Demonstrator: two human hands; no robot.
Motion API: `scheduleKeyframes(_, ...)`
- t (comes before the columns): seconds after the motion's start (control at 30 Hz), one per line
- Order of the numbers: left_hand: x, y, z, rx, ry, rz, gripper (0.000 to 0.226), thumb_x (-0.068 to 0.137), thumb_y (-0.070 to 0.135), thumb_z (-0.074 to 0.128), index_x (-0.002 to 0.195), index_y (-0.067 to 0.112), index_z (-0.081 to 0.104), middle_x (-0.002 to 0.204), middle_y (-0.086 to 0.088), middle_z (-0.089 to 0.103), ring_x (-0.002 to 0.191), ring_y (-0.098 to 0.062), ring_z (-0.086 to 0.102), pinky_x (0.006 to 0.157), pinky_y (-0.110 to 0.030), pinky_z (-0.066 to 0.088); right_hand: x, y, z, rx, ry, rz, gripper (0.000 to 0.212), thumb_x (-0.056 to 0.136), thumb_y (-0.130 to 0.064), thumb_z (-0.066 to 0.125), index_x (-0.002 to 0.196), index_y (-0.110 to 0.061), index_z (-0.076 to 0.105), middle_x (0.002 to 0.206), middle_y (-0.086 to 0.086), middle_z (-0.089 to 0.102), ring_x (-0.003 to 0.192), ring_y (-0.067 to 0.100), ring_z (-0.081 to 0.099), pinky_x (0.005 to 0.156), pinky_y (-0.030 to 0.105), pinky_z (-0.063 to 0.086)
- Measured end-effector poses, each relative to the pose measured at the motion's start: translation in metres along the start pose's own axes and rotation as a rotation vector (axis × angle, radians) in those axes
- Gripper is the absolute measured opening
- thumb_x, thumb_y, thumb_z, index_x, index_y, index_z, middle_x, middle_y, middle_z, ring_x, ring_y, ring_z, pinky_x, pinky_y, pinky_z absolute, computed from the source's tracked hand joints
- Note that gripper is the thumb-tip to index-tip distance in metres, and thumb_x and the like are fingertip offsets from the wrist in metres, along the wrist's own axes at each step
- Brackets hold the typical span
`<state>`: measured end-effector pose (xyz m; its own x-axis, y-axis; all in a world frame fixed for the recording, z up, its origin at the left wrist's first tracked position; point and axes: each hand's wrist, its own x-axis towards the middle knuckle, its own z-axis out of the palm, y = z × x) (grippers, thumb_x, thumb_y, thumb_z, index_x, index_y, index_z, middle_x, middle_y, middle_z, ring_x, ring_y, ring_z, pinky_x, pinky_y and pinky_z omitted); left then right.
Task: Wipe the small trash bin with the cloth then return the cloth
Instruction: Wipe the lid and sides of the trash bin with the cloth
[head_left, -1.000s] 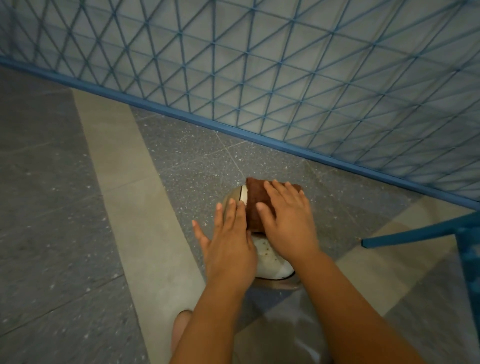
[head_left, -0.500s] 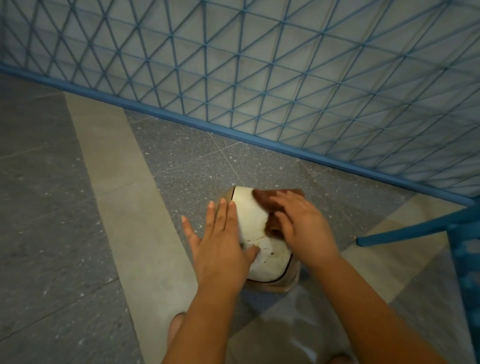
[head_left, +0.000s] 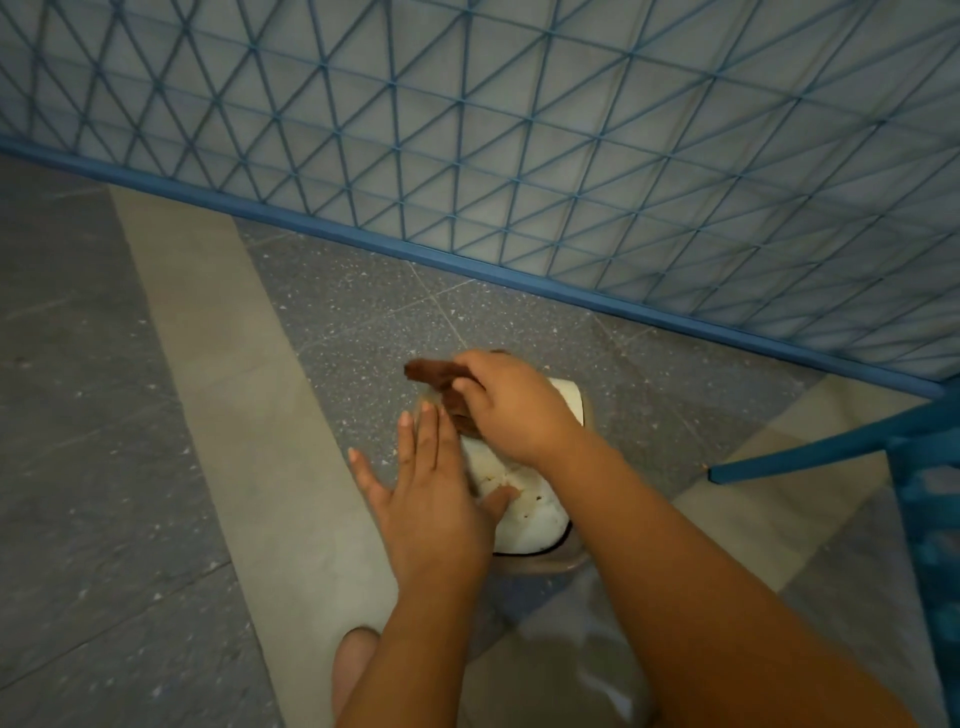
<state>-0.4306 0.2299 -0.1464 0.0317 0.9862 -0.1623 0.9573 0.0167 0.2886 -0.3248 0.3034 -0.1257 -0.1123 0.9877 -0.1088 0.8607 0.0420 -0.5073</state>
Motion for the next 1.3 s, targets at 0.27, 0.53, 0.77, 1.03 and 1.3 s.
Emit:
scheduleKeyframes(0.27,0.000,0.002,-0.008,-0.075,-0.013,0.047,0.070,0.092,0.049,0.031,0.153,0.024,0.008,0.161,0.007,0.003,0.148,-0.013,-0.006,0.111,-0.059,-0.017,-0.057,0.038,-0.005,0.042,0.255,0.269,0.031,0.099,-0.021,0.040,0.127,-0.023,0.053,0.131,0.001,0.056,0.125,0.019,0.048,0.109,0.034,0.035)
scheduleKeyframes(0.53,0.067,0.004,-0.040,-0.140,-0.125,0.324,0.048,0.099,0.022,0.032,0.145,0.035,0.033,0.155,0.011,0.026,0.147,-0.008,0.008,0.113,-0.051,-0.017,-0.069,0.044,0.025,-0.105,0.273,0.038,0.039,0.096,-0.026,0.037,0.129,-0.018,0.056,0.143,0.002,0.049,0.139,0.022,0.036,0.116,0.029,0.012)
scheduleKeyframes(0.77,0.101,0.004,-0.035,-0.139,-0.314,0.421,0.040,0.102,0.038,0.027,0.133,0.037,0.051,0.142,0.009,0.050,0.136,-0.008,0.037,0.112,-0.045,-0.024,-0.083,0.046,0.049,-0.271,0.261,-0.354,0.034,0.087,-0.014,0.051,0.119,-0.015,0.061,0.139,0.008,0.054,0.135,0.027,0.041,0.116,0.038,0.020)
scheduleKeyframes(1.03,0.102,-0.004,-0.022,-0.013,-0.252,0.513,0.040,0.100,0.040,0.035,0.139,0.043,0.040,0.148,0.016,0.040,0.138,-0.006,0.033,0.111,-0.051,-0.021,-0.133,0.079,0.070,-0.515,-0.046,-0.712,0.040,0.090,-0.015,0.045,0.129,-0.018,0.054,0.146,0.003,0.046,0.142,0.021,0.029,0.121,0.036,0.007)
scheduleKeyframes(1.3,0.104,-0.007,-0.020,-0.014,-0.223,0.535,0.039,0.100,0.039,0.036,0.138,0.044,0.040,0.146,0.018,0.041,0.136,-0.004,0.036,0.113,-0.052,-0.017,-0.097,0.051,0.052,-0.319,0.220,-0.458,0.032,0.088,-0.008,0.056,0.119,-0.014,0.061,0.142,0.007,0.050,0.140,0.023,0.033,0.119,0.037,0.017)
